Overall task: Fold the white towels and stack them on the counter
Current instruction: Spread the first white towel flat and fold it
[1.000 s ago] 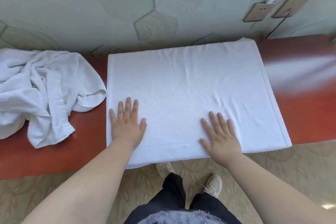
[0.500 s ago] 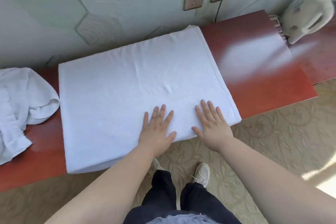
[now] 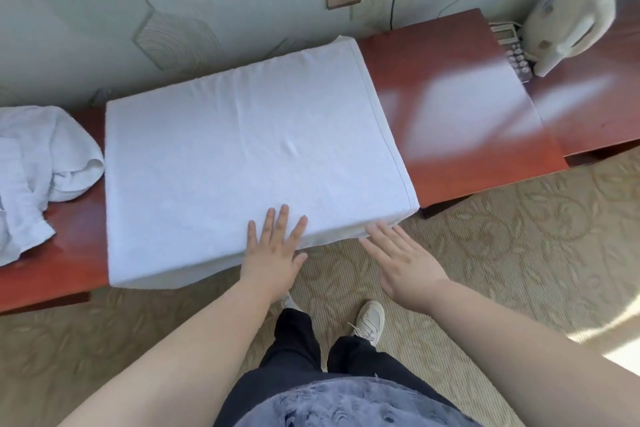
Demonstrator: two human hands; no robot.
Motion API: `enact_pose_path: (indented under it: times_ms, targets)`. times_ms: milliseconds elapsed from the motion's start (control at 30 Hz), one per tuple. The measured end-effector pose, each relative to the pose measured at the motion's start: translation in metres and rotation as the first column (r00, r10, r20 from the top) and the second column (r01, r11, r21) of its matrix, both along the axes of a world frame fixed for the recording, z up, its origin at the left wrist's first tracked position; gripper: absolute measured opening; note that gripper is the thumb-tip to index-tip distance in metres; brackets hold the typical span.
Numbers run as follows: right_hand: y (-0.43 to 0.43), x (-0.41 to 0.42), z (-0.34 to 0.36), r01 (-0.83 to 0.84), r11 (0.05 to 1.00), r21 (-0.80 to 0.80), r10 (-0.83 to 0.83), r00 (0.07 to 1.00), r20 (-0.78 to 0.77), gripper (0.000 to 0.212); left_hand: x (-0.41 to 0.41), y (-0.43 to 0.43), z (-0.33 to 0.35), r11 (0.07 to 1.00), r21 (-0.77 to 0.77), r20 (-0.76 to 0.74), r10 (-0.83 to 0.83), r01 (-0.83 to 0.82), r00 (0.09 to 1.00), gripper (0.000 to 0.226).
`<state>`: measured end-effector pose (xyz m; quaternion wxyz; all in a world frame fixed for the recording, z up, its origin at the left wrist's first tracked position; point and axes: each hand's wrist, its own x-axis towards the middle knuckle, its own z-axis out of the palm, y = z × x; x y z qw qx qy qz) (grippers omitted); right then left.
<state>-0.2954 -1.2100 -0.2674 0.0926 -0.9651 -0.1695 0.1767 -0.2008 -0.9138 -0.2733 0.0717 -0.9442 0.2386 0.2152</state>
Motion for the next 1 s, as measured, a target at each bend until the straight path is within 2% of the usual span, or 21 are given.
enact_pose_path:
  times_ms: [67,100,133,200,267,333,400,533,600,667,767,867,933,1000]
  targets:
    - [0.006,0.001,-0.001,0.137,0.990,0.025,-0.132,0.983,-0.126,0.066,-0.034,0.019,0.006,0.999,-0.013,0.000,-0.044,0.044,0.999,0.077]
    - [0.007,0.005,0.000,0.282,0.959,0.029,-0.271,0.943,-0.195,0.063,-0.048,0.030,0.011,0.997,-0.031,-0.002,-0.069,0.069,0.998,0.076]
    - [0.005,0.010,-0.001,0.464,0.885,0.047,-0.433,0.856,-0.282,0.061,-0.058,0.041,0.016,0.995,-0.061,-0.007,-0.085,0.084,0.996,0.074]
    - [0.000,0.020,-0.003,0.775,0.625,0.094,-0.674,0.596,-0.436,0.059,-0.070,0.068,0.019,0.992,-0.093,0.007,-0.083,0.083,0.997,0.061]
    - [-0.008,0.031,-0.010,0.911,0.398,0.107,-0.769,0.395,-0.502,0.065,-0.078,0.093,0.023,0.990,-0.089,-0.008,0.106,-0.106,0.994,0.051]
    - [-0.013,0.043,-0.016,0.968,0.203,0.147,-0.783,0.250,-0.570,0.073,-0.080,0.117,0.028,0.907,-0.120,-0.011,0.406,-0.404,0.914,0.047]
    - [-0.015,0.054,-0.026,0.974,0.046,0.222,-0.744,0.182,-0.642,0.066,-0.078,0.138,0.034,0.778,-0.176,0.024,0.615,-0.603,0.788,0.044]
    - [-0.010,0.064,-0.041,0.958,-0.073,0.278,-0.722,0.141,-0.677,0.041,-0.066,0.161,0.037,0.707,-0.208,0.066,0.700,-0.676,0.711,0.043]
    - [-0.004,0.064,-0.041,0.939,-0.139,0.313,-0.719,0.122,-0.685,0.042,-0.059,0.171,0.035,0.634,-0.261,0.051,0.763,-0.728,0.645,0.044]
    - [0.004,0.062,-0.040,0.926,-0.193,0.325,-0.724,0.089,-0.684,0.047,-0.054,0.183,0.030,0.467,-0.331,0.005,0.870,-0.820,0.493,0.046]
    - [0.015,0.050,-0.038,0.921,-0.192,0.338,-0.759,0.078,-0.646,0.040,-0.044,0.203,0.021,0.134,-0.411,-0.141,0.968,-0.902,0.208,0.047]
    - [0.031,0.037,-0.034,0.920,-0.166,0.354,-0.795,0.087,-0.600,0.029,-0.028,0.218,0.012,-0.254,-0.520,-0.375,0.926,-0.816,-0.049,0.043]
    - [0.041,0.030,-0.032,0.919,-0.174,0.355,-0.807,0.073,-0.586,0.023,-0.017,0.226,0.005,-0.412,-0.520,-0.497,0.858,-0.748,-0.127,0.044]
    - [0.050,0.022,-0.031,0.922,-0.185,0.340,-0.819,0.047,-0.571,0.019,-0.009,0.233,0.001,-0.471,-0.466,-0.576,0.804,-0.749,-0.147,0.053]
